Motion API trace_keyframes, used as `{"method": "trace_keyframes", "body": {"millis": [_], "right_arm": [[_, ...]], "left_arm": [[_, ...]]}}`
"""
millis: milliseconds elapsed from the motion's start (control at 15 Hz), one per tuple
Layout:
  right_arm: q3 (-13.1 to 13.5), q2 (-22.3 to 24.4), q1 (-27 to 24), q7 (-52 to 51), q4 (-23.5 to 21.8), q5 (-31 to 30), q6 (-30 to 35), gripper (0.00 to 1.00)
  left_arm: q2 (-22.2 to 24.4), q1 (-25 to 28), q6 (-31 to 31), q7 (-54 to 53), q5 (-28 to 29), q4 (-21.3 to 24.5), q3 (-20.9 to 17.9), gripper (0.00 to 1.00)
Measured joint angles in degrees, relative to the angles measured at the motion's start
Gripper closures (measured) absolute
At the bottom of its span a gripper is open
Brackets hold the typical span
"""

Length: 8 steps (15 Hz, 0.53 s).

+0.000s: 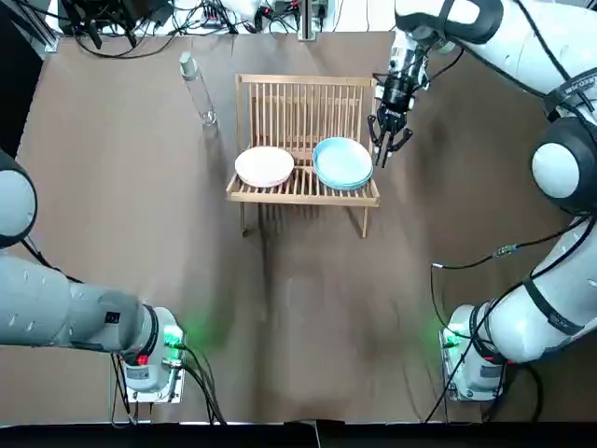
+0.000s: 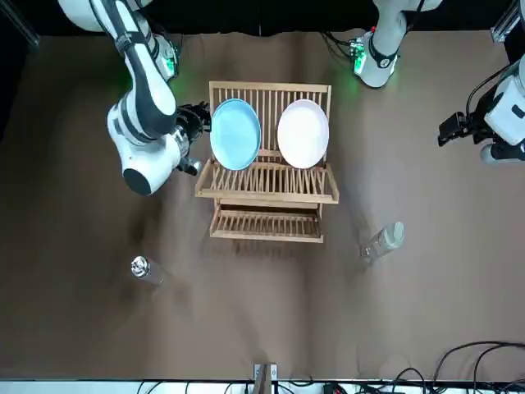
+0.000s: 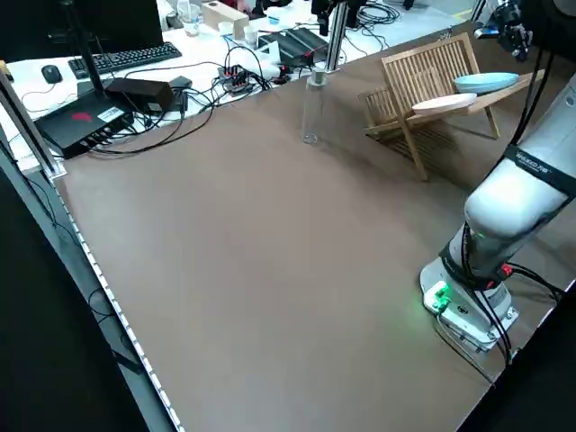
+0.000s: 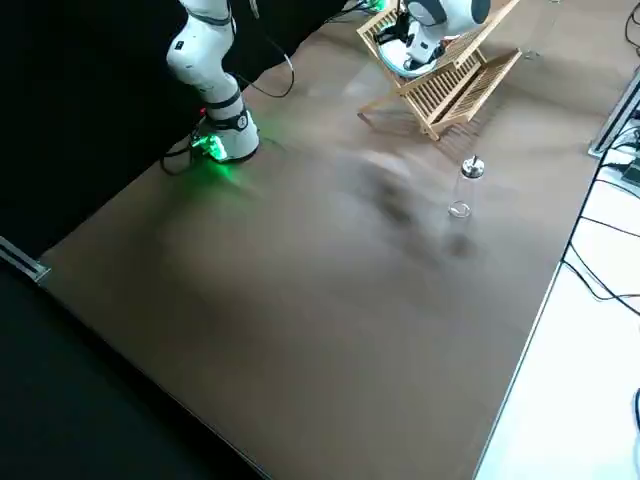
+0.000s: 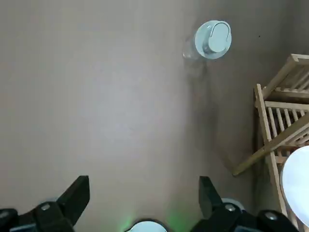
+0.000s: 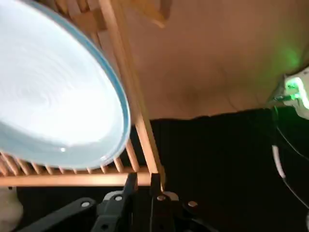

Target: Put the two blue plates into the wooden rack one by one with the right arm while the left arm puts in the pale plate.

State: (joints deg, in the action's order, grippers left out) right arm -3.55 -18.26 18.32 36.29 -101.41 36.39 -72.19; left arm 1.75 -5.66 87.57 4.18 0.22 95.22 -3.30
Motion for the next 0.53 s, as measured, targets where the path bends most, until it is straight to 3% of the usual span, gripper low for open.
{"method": "trace_keyframes", "body": {"millis": [200,533], "right_arm": [[0.5,0.1,-5.3,-1.6,4.9,-2.6,3.7,0.83],[1.0,0.2,-16.9,-15.2,10.4,-14.5,4.5,0.84]], "left_arm": [[0.0,0.0,0.0,0.0,0.0,0.0,0.0,0.00],[0.0,0.0,0.0,0.0,0.0,0.0,0.0,0.00]]}}
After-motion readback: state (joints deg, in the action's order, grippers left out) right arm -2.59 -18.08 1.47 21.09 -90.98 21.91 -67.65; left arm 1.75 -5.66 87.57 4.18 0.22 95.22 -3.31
